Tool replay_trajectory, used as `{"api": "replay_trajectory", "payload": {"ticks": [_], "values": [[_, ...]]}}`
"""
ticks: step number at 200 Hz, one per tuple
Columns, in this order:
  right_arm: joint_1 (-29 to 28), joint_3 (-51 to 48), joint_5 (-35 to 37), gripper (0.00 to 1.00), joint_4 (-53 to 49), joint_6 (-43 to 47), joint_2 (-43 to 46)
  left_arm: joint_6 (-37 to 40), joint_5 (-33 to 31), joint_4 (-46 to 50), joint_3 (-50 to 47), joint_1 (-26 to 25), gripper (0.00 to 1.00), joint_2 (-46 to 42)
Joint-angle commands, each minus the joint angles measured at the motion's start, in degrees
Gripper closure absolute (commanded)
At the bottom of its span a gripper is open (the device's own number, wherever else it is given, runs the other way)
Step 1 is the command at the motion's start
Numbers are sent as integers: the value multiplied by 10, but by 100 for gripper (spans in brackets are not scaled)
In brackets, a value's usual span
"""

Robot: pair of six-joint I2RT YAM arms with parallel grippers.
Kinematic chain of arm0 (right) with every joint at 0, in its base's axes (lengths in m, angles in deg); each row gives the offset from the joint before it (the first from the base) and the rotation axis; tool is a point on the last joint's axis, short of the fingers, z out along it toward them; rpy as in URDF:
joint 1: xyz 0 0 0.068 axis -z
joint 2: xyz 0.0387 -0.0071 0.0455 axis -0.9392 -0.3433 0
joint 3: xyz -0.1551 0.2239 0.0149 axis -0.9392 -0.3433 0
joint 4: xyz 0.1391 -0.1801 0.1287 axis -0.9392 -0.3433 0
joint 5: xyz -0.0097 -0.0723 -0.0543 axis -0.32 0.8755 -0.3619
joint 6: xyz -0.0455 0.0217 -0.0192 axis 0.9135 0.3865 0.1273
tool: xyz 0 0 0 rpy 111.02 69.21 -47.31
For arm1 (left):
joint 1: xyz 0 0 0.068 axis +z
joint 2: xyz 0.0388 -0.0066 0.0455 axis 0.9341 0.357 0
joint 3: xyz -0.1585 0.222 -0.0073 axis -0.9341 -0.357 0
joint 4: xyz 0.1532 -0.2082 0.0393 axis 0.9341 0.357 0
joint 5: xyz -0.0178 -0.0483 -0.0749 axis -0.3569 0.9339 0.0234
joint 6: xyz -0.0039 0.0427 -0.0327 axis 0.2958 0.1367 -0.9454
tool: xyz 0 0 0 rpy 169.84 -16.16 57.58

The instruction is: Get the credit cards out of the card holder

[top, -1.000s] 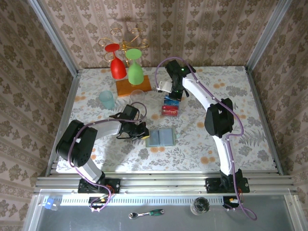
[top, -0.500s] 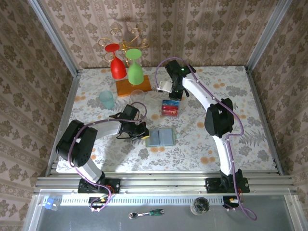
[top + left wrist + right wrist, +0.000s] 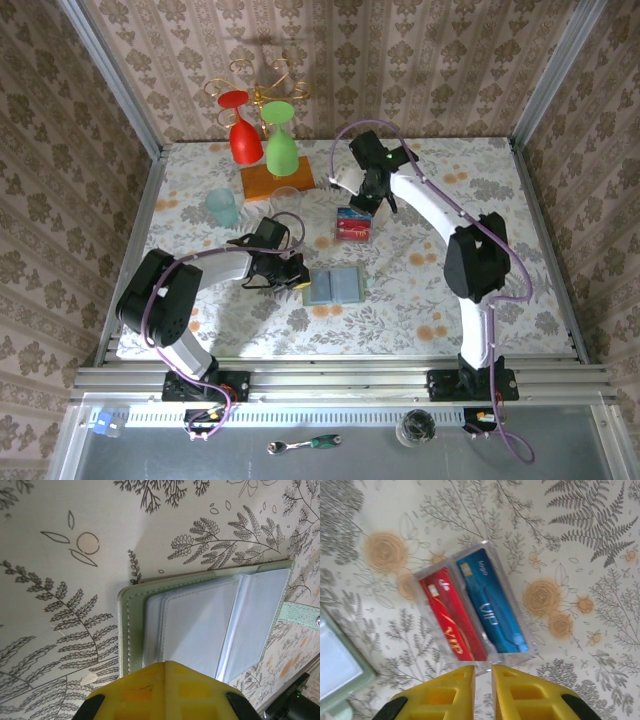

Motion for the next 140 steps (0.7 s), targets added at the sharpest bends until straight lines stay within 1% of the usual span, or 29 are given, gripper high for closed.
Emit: {"api": "replay_trajectory", "payload": {"ticks": [1,29,49,65,93,100,140], "values": [[-19,-51,-35,85,62,-96,48,4,-5,8,10,1,97,-16],[-44,-126,-43,87,117,-180,88,2,-6,6,4,-2,97,-18],[-61,-170,-39,90,162,-275,106,4,-8,5,3,-4,98,-20],[-76,-199,-53,90,183,-339,117,5,-9,7,2,-5,98,-20],[-107,-249,-58,90,210,-429,140,6,-18,10,-3,-11,98,-26],[-113,-260,-60,91,231,-453,145,6,-19,11,-5,-12,98,-27],[-129,-306,-111,92,261,-585,154,7,-32,18,-11,-16,98,-37]]}}
